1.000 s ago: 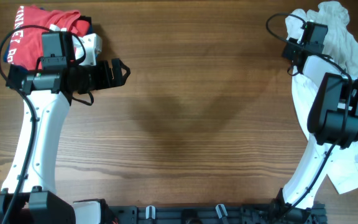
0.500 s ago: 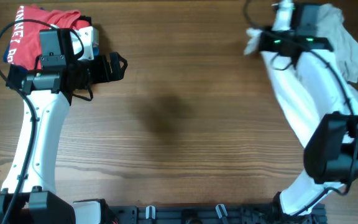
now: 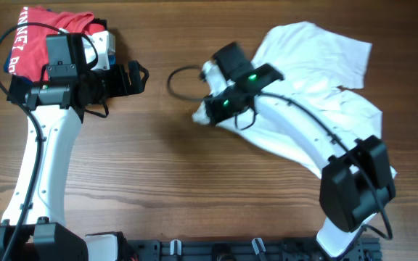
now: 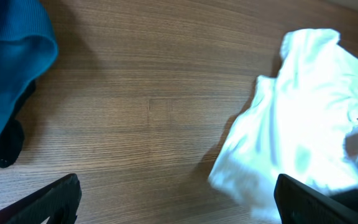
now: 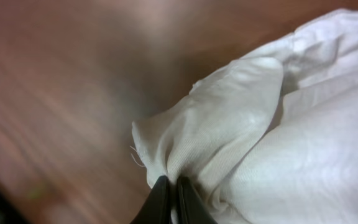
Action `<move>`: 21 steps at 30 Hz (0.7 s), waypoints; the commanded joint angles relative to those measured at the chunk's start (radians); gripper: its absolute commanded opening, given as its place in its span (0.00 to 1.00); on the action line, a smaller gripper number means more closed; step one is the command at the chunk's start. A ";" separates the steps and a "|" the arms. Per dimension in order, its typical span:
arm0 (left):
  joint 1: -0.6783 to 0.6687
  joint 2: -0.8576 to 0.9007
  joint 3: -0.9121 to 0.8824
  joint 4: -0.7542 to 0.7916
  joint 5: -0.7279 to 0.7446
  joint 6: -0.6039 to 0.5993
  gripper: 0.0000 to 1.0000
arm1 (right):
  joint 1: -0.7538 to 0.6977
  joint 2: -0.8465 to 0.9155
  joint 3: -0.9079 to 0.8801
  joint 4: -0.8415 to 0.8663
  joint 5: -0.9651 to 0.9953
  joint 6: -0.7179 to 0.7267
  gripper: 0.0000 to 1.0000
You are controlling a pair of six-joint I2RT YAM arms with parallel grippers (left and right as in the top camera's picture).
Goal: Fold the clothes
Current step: 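Drag the white T-shirt with the right gripper toward the table center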
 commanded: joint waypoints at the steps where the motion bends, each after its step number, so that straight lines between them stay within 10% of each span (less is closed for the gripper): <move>1: -0.004 0.000 0.018 0.003 -0.023 -0.002 1.00 | 0.077 -0.005 0.001 -0.039 -0.093 0.010 0.05; 5: -0.004 0.000 0.018 0.003 -0.054 -0.002 1.00 | 0.146 -0.005 0.001 -0.085 -0.118 -0.008 0.14; 7: -0.004 0.000 0.018 0.003 -0.055 -0.002 1.00 | 0.154 -0.009 0.001 -0.102 -0.114 0.025 0.52; 13: -0.005 0.000 0.018 0.003 -0.054 -0.002 1.00 | 0.070 -0.147 0.001 -0.133 0.032 0.189 0.96; 21: -0.005 0.000 0.018 0.006 -0.054 -0.002 1.00 | -0.452 -0.282 -0.014 -0.280 0.258 0.309 1.00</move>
